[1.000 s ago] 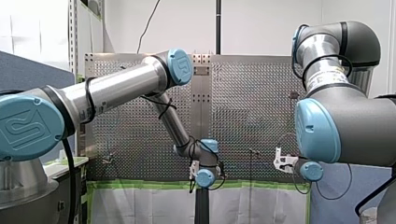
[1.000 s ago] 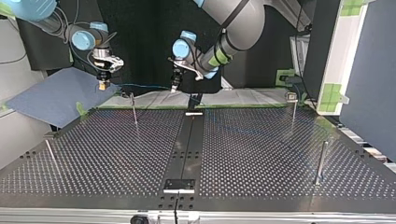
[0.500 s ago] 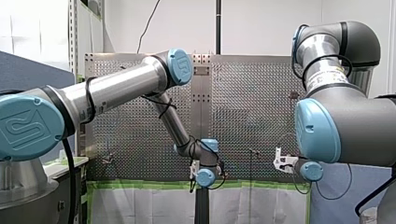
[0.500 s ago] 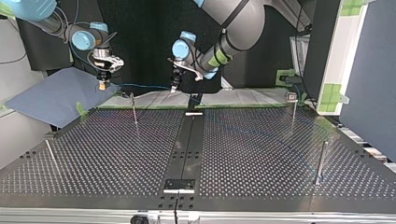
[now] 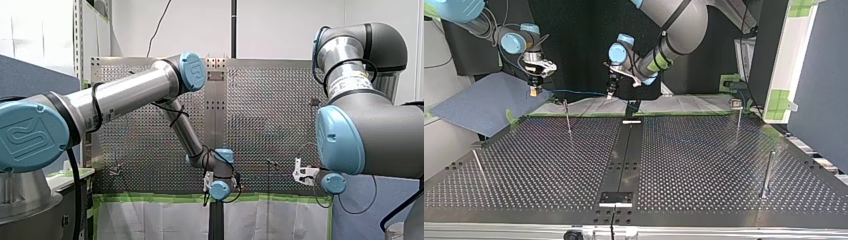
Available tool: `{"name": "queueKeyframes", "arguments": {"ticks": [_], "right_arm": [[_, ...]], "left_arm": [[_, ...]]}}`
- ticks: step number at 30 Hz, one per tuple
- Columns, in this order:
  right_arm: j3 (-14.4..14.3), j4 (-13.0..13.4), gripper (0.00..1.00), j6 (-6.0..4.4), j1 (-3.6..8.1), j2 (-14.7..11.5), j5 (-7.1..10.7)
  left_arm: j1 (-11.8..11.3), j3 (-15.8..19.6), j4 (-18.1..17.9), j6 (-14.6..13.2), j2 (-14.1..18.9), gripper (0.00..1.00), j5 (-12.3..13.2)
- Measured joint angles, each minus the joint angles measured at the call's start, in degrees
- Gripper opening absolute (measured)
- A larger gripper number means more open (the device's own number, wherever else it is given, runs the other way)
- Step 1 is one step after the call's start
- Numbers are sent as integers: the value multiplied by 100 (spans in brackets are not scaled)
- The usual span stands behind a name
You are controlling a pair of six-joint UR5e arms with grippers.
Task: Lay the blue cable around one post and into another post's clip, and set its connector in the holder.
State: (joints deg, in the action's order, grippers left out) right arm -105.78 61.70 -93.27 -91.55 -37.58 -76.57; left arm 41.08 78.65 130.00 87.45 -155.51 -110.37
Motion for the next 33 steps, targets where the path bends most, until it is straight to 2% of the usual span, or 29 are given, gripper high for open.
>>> {"name": "queueKeyframes", "arguments": {"ticks": [1, 2, 19, 28, 33], "right_arm": [[-1, 0, 0, 0, 0, 1, 1], [-1, 0, 0, 0, 0, 0, 0], [-1, 0, 0, 0, 14, 0, -1], [0, -2, 0, -6, 84, -1, -19], [4, 0, 0, -9, 133, -1, -19]], "left_arm": [[0, 0, 0, 0, 0, 11, 4], [-1, 0, 0, 0, 0, 0, 7], [-5, 5, 43, -6, 0, 0, 257], [111, 3, 34, -3, -1, 0, 268], [196, -10, -25, 97, -6, 0, 268]]}}
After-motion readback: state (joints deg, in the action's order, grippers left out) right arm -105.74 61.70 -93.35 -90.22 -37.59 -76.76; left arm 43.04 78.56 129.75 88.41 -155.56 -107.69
